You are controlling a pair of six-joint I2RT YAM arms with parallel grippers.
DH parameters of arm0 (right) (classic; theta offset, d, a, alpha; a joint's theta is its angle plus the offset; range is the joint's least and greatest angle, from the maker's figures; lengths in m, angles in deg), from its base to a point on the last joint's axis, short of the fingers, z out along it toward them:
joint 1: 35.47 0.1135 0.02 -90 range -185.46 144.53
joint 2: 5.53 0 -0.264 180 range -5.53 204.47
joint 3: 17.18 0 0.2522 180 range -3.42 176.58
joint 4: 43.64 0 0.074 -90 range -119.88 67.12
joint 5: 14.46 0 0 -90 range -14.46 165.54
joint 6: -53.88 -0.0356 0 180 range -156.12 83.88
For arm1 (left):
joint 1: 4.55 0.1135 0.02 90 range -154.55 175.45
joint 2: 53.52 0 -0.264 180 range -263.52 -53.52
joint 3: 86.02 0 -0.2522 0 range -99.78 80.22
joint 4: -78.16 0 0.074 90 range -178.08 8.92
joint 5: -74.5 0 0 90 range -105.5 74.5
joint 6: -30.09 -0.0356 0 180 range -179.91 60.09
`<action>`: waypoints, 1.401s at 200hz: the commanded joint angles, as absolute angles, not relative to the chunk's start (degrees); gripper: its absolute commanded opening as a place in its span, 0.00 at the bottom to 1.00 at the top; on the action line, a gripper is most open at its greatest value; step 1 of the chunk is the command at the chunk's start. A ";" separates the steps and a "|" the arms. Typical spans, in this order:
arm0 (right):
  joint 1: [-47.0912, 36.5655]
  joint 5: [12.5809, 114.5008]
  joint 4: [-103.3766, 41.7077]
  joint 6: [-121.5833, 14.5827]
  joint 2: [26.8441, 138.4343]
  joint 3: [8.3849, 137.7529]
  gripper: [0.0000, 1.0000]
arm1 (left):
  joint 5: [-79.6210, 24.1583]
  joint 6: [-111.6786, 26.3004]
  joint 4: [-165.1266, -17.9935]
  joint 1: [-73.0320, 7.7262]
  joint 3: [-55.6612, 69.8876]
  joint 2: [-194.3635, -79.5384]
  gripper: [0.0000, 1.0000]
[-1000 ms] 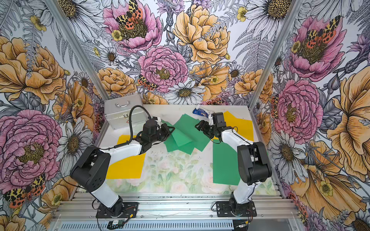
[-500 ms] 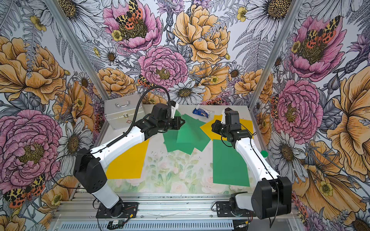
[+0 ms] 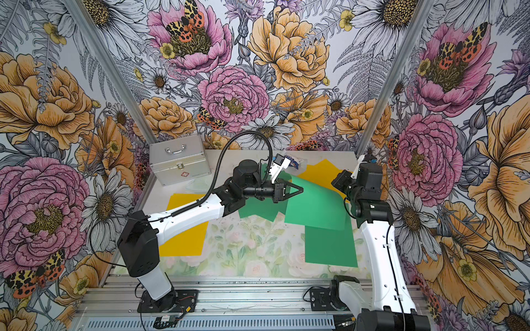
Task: Sort the scattered colored papers by color
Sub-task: Pick up the colored paper, then place the colored paper.
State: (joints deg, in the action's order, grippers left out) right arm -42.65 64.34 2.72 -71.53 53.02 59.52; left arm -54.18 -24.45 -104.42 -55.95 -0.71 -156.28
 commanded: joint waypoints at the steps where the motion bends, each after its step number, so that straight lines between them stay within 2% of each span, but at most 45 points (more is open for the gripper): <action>1: -42.95 63.37 3.52 -72.73 53.28 59.75 0.00 | -54.46 -16.12 -114.45 -58.51 -1.37 -164.77 0.00; 37: -43.28 61.70 3.54 -72.48 55.19 55.59 0.00 | -52.06 -7.21 -114.41 -61.47 -7.04 -176.88 0.00; 66: -43.50 60.35 3.26 -72.68 57.69 51.60 0.00 | -49.55 -3.50 -110.39 -62.90 -8.40 -181.13 0.00; 90: -43.56 59.25 2.52 -72.69 60.00 48.25 0.00 | -46.24 -2.22 -100.91 -62.57 -9.10 -182.51 0.00; 139: -43.81 57.27 -0.74 -73.02 64.30 43.42 0.00 | -44.46 6.36 -98.23 -62.03 -8.43 -186.73 0.00; 191: -44.65 56.21 -2.71 -72.94 66.97 41.41 0.00 | -43.99 5.22 -89.76 -62.65 -11.96 -187.55 0.00; 280: -45.31 56.71 -8.56 -73.85 74.58 36.95 0.00 | -42.18 10.30 -90.59 -63.18 -12.82 -188.70 0.00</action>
State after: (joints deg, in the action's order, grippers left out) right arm -44.92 56.62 -5.02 -72.76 73.24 39.30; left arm -44.19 8.65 -90.80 -62.57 -11.37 -188.02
